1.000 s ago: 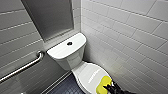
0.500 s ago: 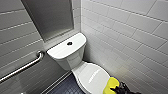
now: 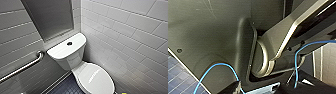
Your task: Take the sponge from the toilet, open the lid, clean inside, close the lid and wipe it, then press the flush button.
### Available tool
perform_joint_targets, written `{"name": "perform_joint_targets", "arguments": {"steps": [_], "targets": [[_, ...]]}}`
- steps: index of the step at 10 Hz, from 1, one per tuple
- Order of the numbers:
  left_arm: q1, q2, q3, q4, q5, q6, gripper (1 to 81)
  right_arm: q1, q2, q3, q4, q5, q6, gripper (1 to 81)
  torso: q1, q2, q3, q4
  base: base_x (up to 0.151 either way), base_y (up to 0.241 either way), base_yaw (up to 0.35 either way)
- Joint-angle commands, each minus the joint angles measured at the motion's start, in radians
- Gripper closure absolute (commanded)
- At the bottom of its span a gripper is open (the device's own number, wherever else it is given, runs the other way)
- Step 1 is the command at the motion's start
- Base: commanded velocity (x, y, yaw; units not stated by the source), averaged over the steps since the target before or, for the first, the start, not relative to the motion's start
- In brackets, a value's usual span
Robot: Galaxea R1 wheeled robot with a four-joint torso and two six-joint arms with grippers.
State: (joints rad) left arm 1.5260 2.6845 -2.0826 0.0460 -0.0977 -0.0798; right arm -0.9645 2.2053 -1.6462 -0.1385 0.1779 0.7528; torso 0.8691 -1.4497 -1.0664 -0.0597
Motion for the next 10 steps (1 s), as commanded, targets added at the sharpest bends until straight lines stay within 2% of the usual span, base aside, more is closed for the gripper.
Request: {"name": "perform_joint_targets", "arguments": {"steps": [1,5,8,9,10], "targets": [[-0.026,-0.128,0.182,0.002,0.087,0.003,1.0,-0.098,-0.092,0.045,0.0,0.072,-0.006,81.1,0.0,0.0,0.0,0.0,0.0,0.0,0.0],[-0.144,-0.204,0.228,-0.027,0.09,-0.017,1.0,-0.265,-0.053,-0.001,-0.044,0.111,-0.006,81.1,0.0,0.0,0.0,0.0,0.0,0.0,0.0],[-0.25,-0.263,0.321,-0.041,0.111,-0.047,1.0,-0.388,-0.002,-0.056,-0.099,0.15,-0.006,81.1,0.0,0.0,0.0,0.0,0.0,0.0,0.0],[-0.284,-0.28,0.345,-0.041,0.115,-0.06,1.0,-0.418,0.013,-0.072,-0.112,0.153,-0.006,81.1,0.0,0.0,0.0,0.0,0.0,0.0,0.0],[-0.327,-0.303,0.366,-0.046,0.147,-0.104,1.0,-0.445,0.033,-0.085,-0.127,0.153,-0.006,81.1,0.0,0.0,0.0,0.0,0.0,0.0,0.0]]}}
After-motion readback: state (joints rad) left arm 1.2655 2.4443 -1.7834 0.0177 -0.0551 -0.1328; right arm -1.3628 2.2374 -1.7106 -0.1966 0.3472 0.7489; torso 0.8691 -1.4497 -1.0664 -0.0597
